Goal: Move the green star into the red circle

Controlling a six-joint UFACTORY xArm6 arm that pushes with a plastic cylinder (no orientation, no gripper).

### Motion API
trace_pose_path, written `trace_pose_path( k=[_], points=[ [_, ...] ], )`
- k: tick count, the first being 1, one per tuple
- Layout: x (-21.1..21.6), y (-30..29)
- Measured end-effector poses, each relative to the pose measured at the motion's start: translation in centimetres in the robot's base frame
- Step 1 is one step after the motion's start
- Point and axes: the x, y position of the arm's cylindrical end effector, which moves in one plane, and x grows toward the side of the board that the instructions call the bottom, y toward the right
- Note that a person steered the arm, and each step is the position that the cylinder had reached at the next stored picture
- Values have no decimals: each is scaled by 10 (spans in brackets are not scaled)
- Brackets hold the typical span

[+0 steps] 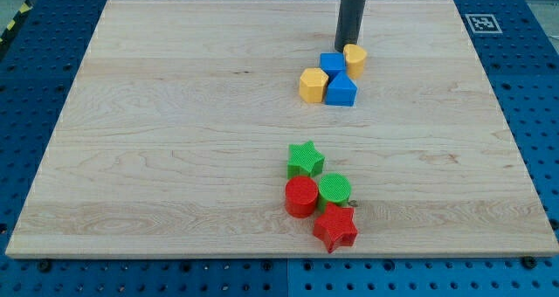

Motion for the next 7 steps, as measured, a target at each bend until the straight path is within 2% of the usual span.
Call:
trace_pose_path(
  k=[2, 3, 4, 5, 6, 7],
  points=[
    [3, 2],
    [-8, 50],
    [1, 123],
    [50, 170],
    [110, 169],
    [157, 145]
  ],
)
